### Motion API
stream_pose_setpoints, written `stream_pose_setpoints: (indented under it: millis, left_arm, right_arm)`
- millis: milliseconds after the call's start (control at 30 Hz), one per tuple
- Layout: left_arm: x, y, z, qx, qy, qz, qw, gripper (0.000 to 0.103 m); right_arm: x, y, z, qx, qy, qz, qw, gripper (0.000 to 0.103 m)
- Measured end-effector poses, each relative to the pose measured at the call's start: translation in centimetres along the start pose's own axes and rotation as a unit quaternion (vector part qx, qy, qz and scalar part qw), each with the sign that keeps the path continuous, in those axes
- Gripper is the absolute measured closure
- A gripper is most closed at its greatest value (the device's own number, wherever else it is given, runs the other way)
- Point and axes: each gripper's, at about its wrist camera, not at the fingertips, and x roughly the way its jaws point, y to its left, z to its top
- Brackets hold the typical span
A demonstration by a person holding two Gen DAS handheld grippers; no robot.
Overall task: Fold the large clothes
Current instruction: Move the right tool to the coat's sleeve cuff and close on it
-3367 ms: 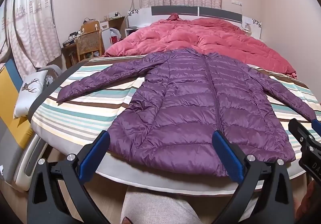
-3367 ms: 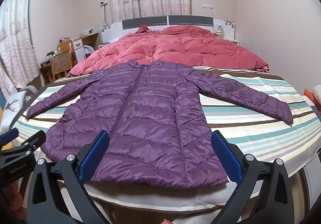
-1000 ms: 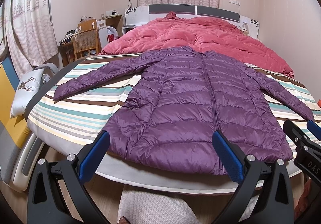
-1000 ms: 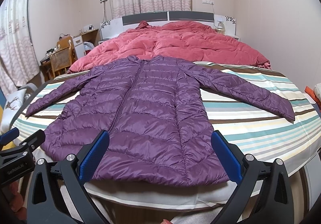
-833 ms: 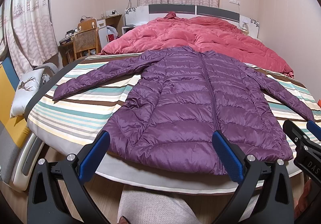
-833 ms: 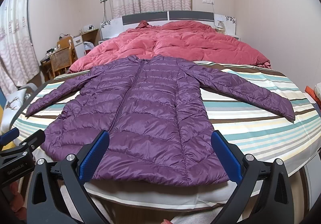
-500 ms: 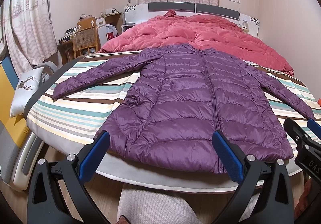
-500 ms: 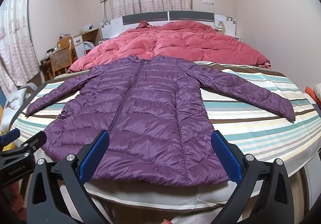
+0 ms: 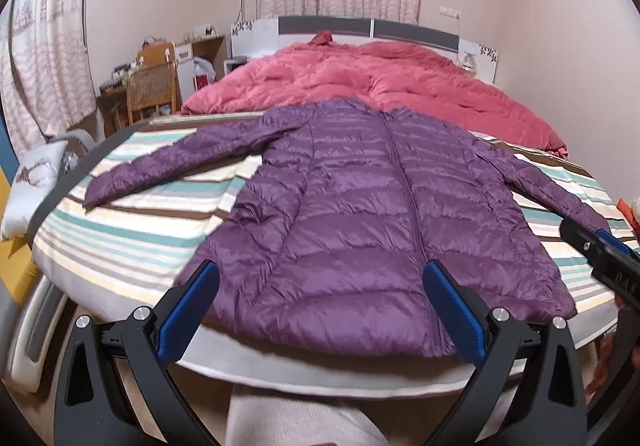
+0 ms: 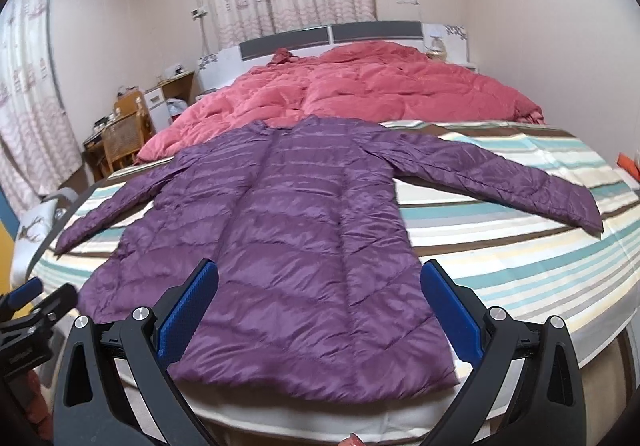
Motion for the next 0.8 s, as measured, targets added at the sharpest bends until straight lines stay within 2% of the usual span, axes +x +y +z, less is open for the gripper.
stream_pose_setpoints:
  millis: [133, 233, 433, 567, 633, 800]
  left_arm:
    - [1.7, 0.2, 0.9, 0.021, 0.003, 0.028, 0.9994, 0.002]
    - [3.4, 0.6, 1.5, 0.022, 0.015, 0.029, 0.9992, 0.002]
    - [7.5, 1.9, 3.0, 0.016, 0.026, 0.036, 0.9989, 0.002]
    - [10.1, 2.7, 3.9, 0.008, 0.039, 0.033, 0.9986, 0.002]
    - [11.1, 3.0, 4.4, 0.007, 0.041, 0.037, 0.9985, 0.002]
    - [13.1, 3.6, 5.5, 0.022, 0.032, 0.062, 0.9973, 0.002]
  right_arm:
    - [2.8, -2.7, 0.4, 0.021, 0.054, -0.027, 0.998, 0.003]
    - [4.5, -5.3, 0.5, 0.055, 0.080, -0.023, 0.995, 0.003]
    - [7.1, -12.4, 1.8, 0.156, 0.081, -0.045, 0.983, 0.003]
    - [9.5, -17.5, 2.5, 0.230, 0.091, -0.060, 0.967, 0.008]
    - [10.3, -19.4, 2.5, 0.263, 0.090, -0.061, 0.959, 0.019]
    - [12.1, -23.9, 2.4, 0.349, 0.091, -0.074, 0.930, 0.034]
